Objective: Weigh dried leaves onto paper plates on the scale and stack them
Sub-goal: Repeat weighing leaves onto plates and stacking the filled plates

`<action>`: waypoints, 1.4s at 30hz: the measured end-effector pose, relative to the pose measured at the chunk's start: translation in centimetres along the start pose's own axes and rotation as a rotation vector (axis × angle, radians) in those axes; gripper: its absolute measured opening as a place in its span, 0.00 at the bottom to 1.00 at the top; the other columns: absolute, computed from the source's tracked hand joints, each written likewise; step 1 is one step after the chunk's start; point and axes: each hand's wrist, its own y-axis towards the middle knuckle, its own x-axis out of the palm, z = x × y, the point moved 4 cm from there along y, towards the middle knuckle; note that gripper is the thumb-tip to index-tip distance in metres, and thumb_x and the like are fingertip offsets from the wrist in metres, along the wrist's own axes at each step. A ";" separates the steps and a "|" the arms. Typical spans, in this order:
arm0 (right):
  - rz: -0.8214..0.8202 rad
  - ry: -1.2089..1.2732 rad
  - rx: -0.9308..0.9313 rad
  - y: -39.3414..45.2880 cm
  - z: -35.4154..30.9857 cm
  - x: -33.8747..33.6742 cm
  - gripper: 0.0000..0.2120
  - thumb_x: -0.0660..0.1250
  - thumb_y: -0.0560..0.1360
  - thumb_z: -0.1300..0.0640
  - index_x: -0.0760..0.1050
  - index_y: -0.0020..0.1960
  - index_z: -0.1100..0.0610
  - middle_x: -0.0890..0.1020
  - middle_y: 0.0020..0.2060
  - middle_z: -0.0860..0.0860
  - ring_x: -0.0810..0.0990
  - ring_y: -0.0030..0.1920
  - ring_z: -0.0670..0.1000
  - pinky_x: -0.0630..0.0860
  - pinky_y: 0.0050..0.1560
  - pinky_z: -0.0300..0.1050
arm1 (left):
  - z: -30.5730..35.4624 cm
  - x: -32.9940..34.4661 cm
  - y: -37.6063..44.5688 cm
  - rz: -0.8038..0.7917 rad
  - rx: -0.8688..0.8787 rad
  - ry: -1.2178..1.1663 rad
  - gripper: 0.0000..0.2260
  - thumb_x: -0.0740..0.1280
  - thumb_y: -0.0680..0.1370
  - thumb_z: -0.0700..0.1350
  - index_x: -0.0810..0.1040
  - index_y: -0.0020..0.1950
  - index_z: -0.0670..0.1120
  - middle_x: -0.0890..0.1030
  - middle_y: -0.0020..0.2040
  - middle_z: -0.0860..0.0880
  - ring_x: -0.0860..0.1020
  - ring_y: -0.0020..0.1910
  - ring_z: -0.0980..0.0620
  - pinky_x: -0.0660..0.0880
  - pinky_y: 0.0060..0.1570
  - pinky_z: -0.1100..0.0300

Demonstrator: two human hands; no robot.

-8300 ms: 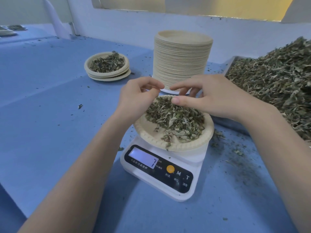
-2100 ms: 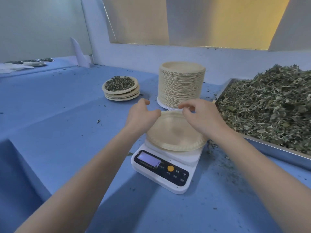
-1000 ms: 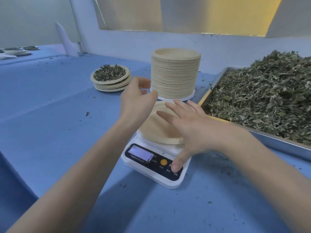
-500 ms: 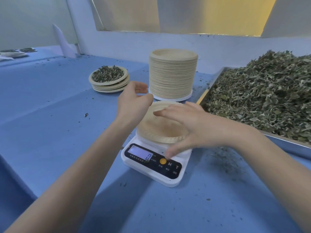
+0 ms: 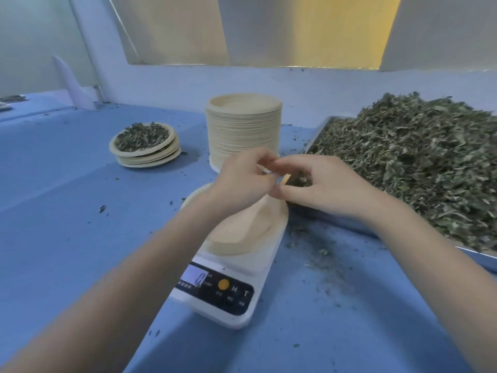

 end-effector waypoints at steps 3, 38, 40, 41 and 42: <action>0.017 -0.076 0.097 -1.0 2.8 -3.0 0.21 0.72 0.69 0.46 0.76 0.61 0.45 0.80 0.55 0.42 0.75 0.53 0.35 0.66 0.48 0.23 | 2.4 3.1 2.7 -0.100 0.043 0.074 0.14 0.65 0.71 0.38 0.79 0.54 0.49 0.81 0.51 0.51 0.75 0.47 0.53 0.71 0.47 0.61; -0.042 0.086 0.579 0.4 14.4 -4.3 0.34 0.76 0.64 0.66 0.68 0.66 0.53 0.76 0.46 0.51 0.81 0.30 0.49 0.78 0.26 0.39 | 3.3 13.5 10.4 -0.668 -0.134 0.163 0.30 0.74 0.65 0.31 0.67 0.63 0.41 0.75 0.51 0.43 0.80 0.45 0.45 0.80 0.38 0.55; 0.018 0.116 0.554 0.6 14.0 -5.6 0.33 0.75 0.64 0.66 0.68 0.66 0.52 0.77 0.44 0.51 0.82 0.28 0.49 0.78 0.26 0.39 | 4.0 12.6 10.9 -0.590 -0.110 0.069 0.30 0.73 0.65 0.31 0.67 0.64 0.44 0.73 0.48 0.47 0.79 0.39 0.48 0.79 0.30 0.60; 0.033 0.125 0.545 0.7 13.6 -6.2 0.33 0.74 0.65 0.66 0.68 0.66 0.51 0.78 0.43 0.52 0.82 0.27 0.48 0.77 0.26 0.38 | 4.4 12.1 11.0 -0.560 -0.107 0.033 0.31 0.73 0.65 0.30 0.67 0.64 0.45 0.71 0.46 0.49 0.78 0.36 0.50 0.77 0.25 0.62; 0.042 0.126 0.541 0.8 13.3 -6.6 0.32 0.74 0.66 0.65 0.67 0.66 0.51 0.79 0.42 0.53 0.81 0.26 0.48 0.76 0.24 0.38 | 4.7 11.8 11.0 -0.542 -0.113 0.007 0.32 0.72 0.66 0.29 0.66 0.66 0.47 0.69 0.46 0.50 0.77 0.36 0.49 0.77 0.24 0.62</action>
